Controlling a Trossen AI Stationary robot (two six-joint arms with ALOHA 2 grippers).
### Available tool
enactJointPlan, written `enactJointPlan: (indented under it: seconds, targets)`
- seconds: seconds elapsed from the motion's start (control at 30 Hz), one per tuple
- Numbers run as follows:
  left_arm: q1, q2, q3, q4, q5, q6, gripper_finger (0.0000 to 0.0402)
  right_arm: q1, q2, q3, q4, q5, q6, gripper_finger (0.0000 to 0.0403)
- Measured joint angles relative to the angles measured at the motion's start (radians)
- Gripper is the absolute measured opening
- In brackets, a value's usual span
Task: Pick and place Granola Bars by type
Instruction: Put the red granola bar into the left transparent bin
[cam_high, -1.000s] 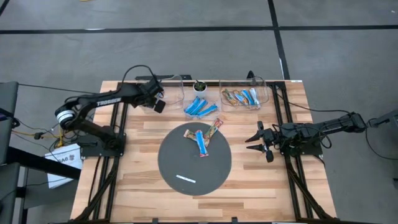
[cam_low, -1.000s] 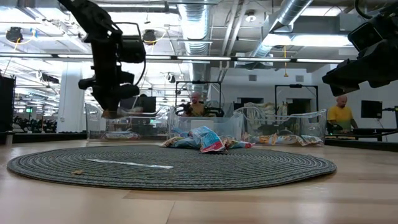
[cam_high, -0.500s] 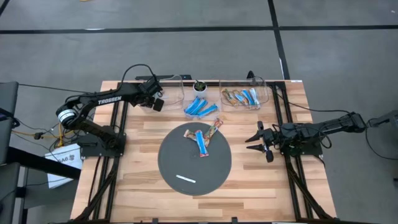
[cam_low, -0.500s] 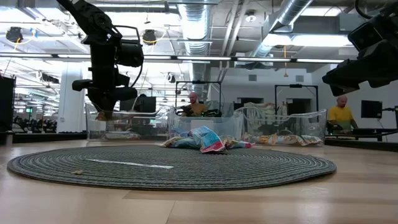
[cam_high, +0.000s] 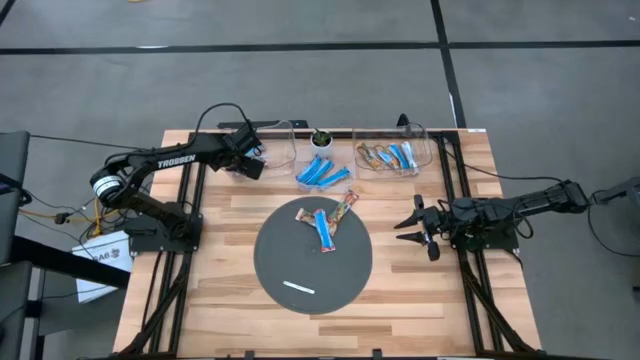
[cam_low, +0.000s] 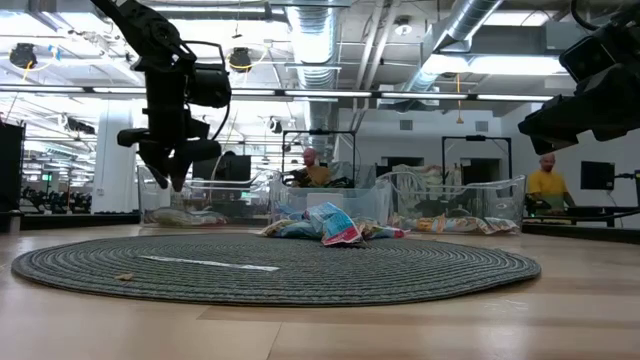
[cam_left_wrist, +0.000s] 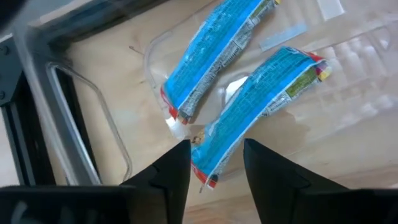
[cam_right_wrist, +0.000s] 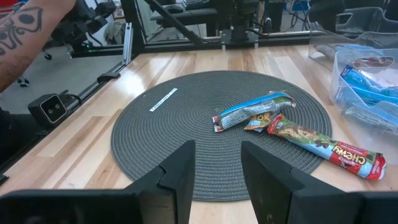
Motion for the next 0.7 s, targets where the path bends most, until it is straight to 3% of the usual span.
enactJointPlan:
  seconds: [0.3, 0.7]
  targets:
    - [-0.036, -0.018, 0.0, 0.138, 0.013, 0.106, 0.0142, 0.0, 0.0, 0.0, 0.0, 0.0, 0.0, 0.0124]
    - [-0.185, -0.168, 0.0, 0.373, 0.056, 0.437, 0.0142, 0.0, 0.0, 0.0, 0.0, 0.0, 0.0, 0.0124]
